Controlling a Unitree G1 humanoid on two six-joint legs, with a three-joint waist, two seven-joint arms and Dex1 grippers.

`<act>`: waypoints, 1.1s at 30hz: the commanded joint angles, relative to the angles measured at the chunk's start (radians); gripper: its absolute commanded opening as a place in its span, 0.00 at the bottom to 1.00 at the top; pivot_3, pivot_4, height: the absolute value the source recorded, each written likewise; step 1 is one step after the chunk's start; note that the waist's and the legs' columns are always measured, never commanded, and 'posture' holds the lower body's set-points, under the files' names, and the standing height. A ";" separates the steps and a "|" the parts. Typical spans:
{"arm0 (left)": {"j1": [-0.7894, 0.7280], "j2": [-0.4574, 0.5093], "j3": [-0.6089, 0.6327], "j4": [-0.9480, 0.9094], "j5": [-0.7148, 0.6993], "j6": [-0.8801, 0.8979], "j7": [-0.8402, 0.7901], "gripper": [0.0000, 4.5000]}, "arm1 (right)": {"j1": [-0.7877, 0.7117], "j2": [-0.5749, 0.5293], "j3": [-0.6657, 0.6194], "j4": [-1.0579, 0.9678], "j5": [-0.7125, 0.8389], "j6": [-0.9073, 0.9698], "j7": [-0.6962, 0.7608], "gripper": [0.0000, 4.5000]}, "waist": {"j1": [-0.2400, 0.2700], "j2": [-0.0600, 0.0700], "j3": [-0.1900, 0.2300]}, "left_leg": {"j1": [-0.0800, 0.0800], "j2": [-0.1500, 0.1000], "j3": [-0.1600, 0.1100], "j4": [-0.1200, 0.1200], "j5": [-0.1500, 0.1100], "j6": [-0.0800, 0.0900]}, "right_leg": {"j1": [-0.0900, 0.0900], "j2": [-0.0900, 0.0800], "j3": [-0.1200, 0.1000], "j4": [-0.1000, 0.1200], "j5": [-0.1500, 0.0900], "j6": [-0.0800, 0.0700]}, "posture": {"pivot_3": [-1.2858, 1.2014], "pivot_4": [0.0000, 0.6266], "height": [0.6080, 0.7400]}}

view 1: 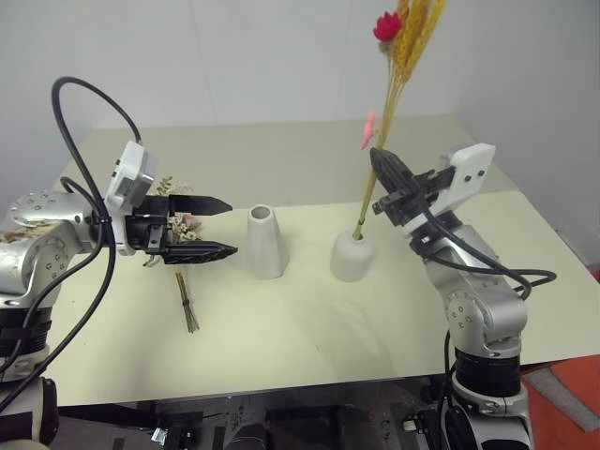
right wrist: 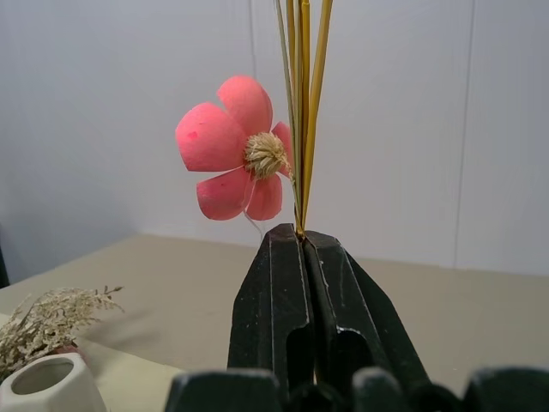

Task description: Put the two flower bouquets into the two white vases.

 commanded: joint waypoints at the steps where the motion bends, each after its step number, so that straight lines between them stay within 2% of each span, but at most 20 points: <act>1: -0.005 0.016 0.040 -0.023 -0.005 -0.010 0.001 1.00 | -0.029 -0.007 -0.020 -0.009 0.006 -0.011 -0.001 0.00 | 0.000 0.000 0.000 | 0.000 0.000 0.000 0.000 0.000 0.000 | 0.000 0.000 0.000 0.000 0.000 0.000 | 0.52 0.24 1.00; 10: 0.001 0.011 0.036 -0.026 -0.005 -0.012 0.004 1.00 | 0.002 0.008 -0.008 -0.015 0.003 -0.008 -0.011 0.00 | 0.000 0.000 0.000 | 0.000 0.000 0.000 0.000 0.000 0.000 | 0.000 0.000 0.000 0.000 0.000 0.000 | 0.52 0.24 1.00; 33: 0.022 0.014 0.037 -0.037 -0.008 0.000 0.010 1.00 | -0.046 -0.001 -0.037 -0.066 0.075 0.075 -0.044 0.00 | 0.000 0.000 0.000 | 0.000 0.000 0.000 0.000 0.000 0.000 | 0.000 0.000 0.000 0.000 0.000 0.000 | 0.52 0.24 1.00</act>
